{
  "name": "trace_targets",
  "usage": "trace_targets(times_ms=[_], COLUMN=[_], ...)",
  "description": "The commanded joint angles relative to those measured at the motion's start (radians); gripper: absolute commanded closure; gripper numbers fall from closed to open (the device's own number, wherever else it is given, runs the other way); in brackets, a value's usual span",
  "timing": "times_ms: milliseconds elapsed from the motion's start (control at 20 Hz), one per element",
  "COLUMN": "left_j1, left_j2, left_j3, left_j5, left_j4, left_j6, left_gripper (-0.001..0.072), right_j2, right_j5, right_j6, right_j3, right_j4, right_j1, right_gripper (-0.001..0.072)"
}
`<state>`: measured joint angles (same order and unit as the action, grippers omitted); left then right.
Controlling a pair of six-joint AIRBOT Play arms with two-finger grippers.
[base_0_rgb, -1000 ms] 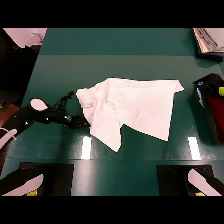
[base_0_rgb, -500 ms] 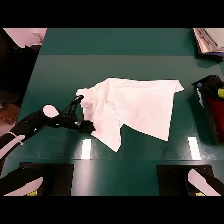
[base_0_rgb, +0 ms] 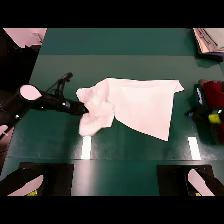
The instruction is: Fold the shirts.
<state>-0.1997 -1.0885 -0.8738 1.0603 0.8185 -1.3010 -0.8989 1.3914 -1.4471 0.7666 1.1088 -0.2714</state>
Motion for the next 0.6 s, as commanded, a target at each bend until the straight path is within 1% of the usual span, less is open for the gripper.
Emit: trace_targets(times_ms=[0, 100, 200, 300, 400, 500, 550], left_j1=[0.013, 0.013, 0.013, 0.013, 0.013, 0.013, 0.013], left_j2=[0.013, 0.013, 0.013, 0.013, 0.013, 0.013, 0.013], left_j3=[-0.072, -0.072, -0.072, -0.072, -0.072, -0.072, -0.072], left_j5=[0.001, 0.0, 0.006, 0.008, 0.008, 0.008, 0.008], left_j4=[0.014, 0.015, 0.015, 0.015, 0.015, 0.015, 0.015], left_j6=[-0.004, -0.004, -0.004, -0.004, -0.004, -0.003, -0.004], left_gripper=[0.0681, 0.0681, 0.0681, 0.068, 0.068, 0.0681, 0.0681], right_j2=[0.06, 0.047, 0.014, -0.031, -0.08, -0.116, -0.127], right_j5=[0.022, 0.006, -0.046, -0.089, -0.106, -0.122, -0.134], right_j6=[-0.022, -0.021, -0.016, 0.011, 0.032, 0.035, 0.035], right_j3=[-0.207, -0.288, -0.34, -0.37, -0.378, -0.376, -0.376], right_j4=[0.03, -0.021, -0.077, -0.146, -0.183, -0.184, -0.184], right_j1=[-0.001, -0.001, 0.0, 0.0, 0.0, 0.0, 0.0], right_gripper=[0.0187, 0.0187, 0.0188, 0.0208, 0.021, 0.0275, 0.0275])
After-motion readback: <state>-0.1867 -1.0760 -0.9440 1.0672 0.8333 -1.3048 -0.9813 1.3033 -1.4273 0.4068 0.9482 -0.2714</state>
